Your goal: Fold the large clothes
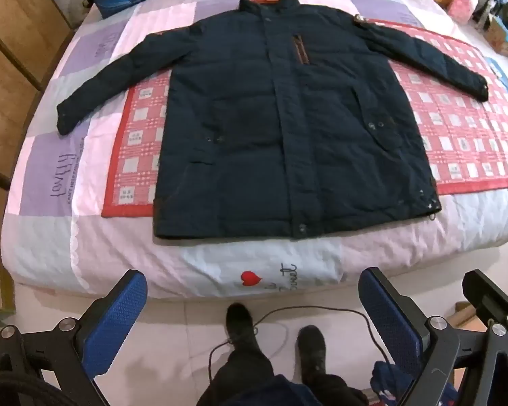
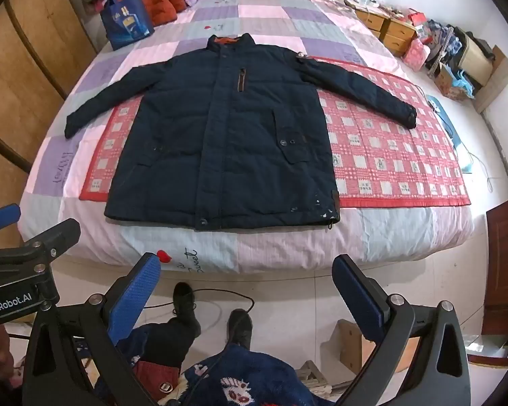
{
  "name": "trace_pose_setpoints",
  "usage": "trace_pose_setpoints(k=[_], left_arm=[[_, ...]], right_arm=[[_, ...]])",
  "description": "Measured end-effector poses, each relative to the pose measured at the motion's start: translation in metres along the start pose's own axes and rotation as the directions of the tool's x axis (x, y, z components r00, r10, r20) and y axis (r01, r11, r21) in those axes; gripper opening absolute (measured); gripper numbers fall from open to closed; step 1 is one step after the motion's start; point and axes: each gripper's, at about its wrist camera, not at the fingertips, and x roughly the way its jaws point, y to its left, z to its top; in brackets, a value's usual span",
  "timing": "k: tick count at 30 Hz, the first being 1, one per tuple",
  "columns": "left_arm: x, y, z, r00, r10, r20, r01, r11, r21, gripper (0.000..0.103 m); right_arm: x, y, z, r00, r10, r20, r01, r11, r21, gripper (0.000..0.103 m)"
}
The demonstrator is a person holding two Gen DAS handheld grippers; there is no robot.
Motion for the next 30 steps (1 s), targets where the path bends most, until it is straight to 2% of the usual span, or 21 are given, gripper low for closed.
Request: trace_pose_setpoints(k=[8, 13, 30], left_arm=[[-0.004, -0.006, -0.002, 1.0, 0.011, 0.005, -0.011, 1.0, 0.009, 0.103], [-0.003, -0.013, 0.0, 1.0, -0.005, -0.002, 0.005, 1.0, -0.002, 0.103], [-0.002, -0.007, 0.0, 1.0, -0.004, -0.002, 0.004, 1.0, -0.003, 0.103]], right_arm=[[-0.001, -0.003, -0.001, 1.0, 0.003, -0.001, -0.003, 1.0, 0.004, 0.103], [-0.002, -0.003, 0.0, 1.0, 0.005, 0.0, -0.005, 1.0, 0.005, 0.103], [-0.003, -0.007, 0.001, 1.0, 0.012, 0.0, -0.012, 1.0, 0.009, 0.103]])
